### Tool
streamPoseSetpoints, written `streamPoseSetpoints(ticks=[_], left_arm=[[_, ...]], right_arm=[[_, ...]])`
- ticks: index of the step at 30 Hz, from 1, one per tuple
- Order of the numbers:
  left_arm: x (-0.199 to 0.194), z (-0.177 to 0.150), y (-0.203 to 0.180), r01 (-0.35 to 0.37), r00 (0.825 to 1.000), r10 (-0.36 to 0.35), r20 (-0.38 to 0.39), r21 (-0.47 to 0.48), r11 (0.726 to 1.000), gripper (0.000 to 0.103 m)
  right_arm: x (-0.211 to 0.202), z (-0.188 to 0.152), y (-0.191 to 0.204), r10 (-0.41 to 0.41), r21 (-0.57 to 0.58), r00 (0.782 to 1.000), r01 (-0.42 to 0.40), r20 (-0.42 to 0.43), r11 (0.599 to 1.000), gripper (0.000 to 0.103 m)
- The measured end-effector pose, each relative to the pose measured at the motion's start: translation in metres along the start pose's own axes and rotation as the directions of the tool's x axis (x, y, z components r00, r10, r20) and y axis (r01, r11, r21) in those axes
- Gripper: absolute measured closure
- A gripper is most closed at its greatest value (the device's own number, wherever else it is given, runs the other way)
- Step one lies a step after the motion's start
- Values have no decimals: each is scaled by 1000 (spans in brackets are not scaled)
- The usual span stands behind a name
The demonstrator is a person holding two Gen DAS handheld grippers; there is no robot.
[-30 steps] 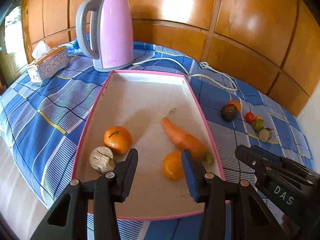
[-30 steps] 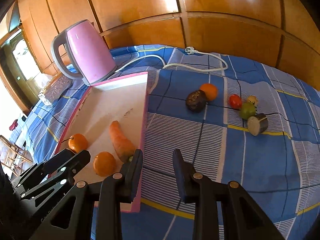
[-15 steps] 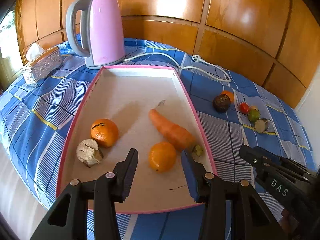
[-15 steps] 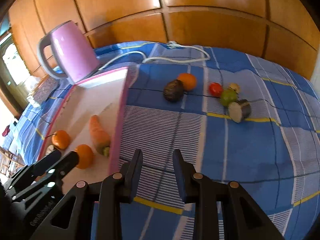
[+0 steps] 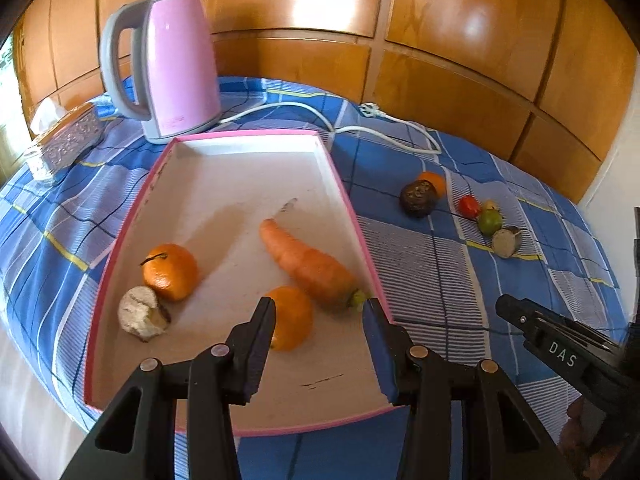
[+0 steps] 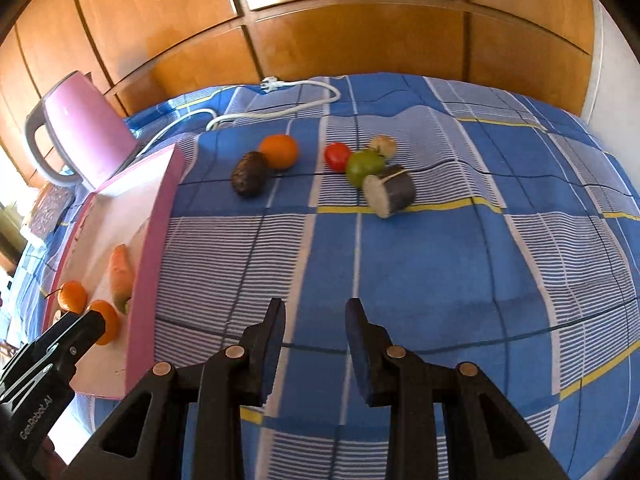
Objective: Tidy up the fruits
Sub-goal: 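Withdraw both tools from the tray toward the dark brown produce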
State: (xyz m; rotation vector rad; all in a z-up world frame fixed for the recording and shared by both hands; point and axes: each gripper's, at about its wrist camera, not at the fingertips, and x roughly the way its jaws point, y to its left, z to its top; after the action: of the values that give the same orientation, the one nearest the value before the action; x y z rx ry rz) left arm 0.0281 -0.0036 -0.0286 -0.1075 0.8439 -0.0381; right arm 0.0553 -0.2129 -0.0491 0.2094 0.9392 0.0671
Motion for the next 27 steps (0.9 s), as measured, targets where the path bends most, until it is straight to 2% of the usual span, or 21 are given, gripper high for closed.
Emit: streamPoseSetpoints(ticks=[10, 12, 17, 27], left_arm=[[6, 11, -26, 51, 999, -51, 2, 44, 998, 57], [9, 13, -30, 59, 998, -59, -1, 51, 997, 57], [15, 15, -39, 73, 997, -72, -13, 61, 996, 57], [30, 28, -54, 90, 996, -89, -28, 71, 993, 57]], right_arm=[[0, 6, -25, -31, 43, 999, 30, 12, 999, 72], [-1, 9, -31, -40, 55, 999, 39, 20, 998, 67], [3, 20, -46, -57, 83, 998, 55, 22, 995, 66], [21, 42, -52, -61, 54, 998, 60, 15, 997, 66]])
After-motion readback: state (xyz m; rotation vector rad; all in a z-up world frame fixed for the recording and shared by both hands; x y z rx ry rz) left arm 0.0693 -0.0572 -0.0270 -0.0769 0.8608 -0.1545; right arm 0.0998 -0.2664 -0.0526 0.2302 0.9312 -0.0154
